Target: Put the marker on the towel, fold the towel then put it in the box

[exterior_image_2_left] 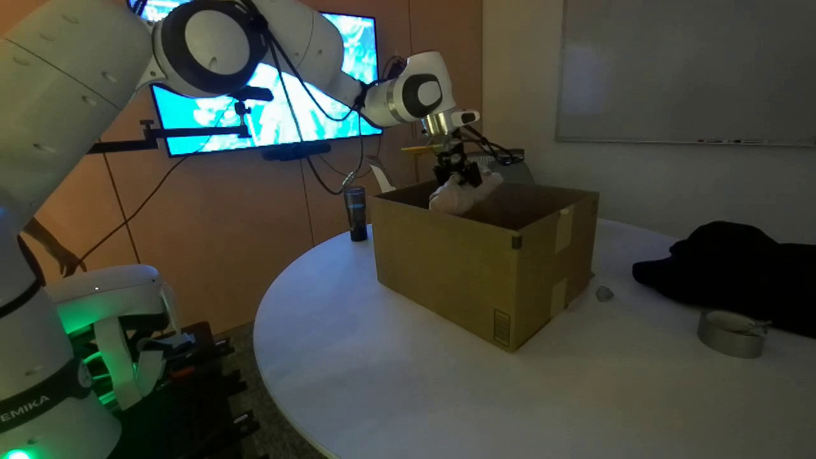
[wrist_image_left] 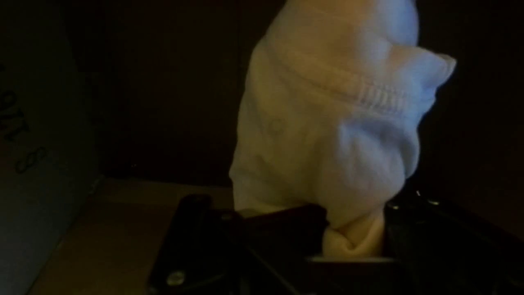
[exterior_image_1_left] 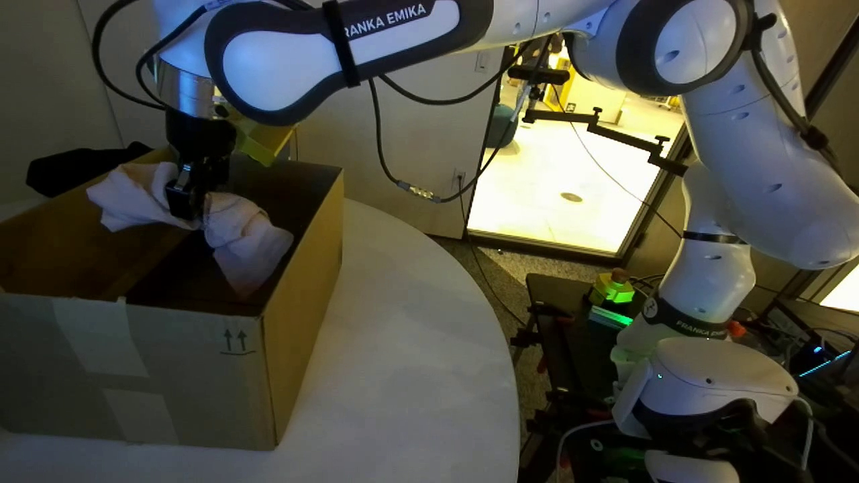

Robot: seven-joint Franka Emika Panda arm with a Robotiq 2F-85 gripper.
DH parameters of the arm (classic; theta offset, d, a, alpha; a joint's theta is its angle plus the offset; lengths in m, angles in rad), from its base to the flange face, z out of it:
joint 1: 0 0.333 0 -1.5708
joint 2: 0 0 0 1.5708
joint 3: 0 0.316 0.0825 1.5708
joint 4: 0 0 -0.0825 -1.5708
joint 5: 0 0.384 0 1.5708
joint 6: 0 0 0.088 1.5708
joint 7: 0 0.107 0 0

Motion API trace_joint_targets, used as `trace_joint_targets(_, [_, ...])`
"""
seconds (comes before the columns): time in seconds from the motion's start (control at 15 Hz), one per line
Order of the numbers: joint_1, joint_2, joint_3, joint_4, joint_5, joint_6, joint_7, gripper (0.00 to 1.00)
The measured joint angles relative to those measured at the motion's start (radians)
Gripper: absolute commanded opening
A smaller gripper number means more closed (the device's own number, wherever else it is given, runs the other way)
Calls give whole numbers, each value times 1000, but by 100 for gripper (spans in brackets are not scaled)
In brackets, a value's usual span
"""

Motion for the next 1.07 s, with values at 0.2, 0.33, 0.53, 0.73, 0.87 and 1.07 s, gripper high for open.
trace_joint_targets(0.2, [16, 11, -15, 0, -21, 17, 34, 0])
trace_joint_targets(0.33, [24, 16, -26, 0, -31, 16, 46, 26])
trace_joint_targets(0.53, [30, 25, -34, 0, -35, 11, 55, 36])
trace_joint_targets(0.73, [30, 27, -40, 0, -36, 4, 61, 60])
trace_joint_targets(0.87, [30, 27, -41, 1, -36, 1, 64, 75])
trace_joint_targets(1.07, [30, 25, -43, 5, -36, -8, 65, 98])
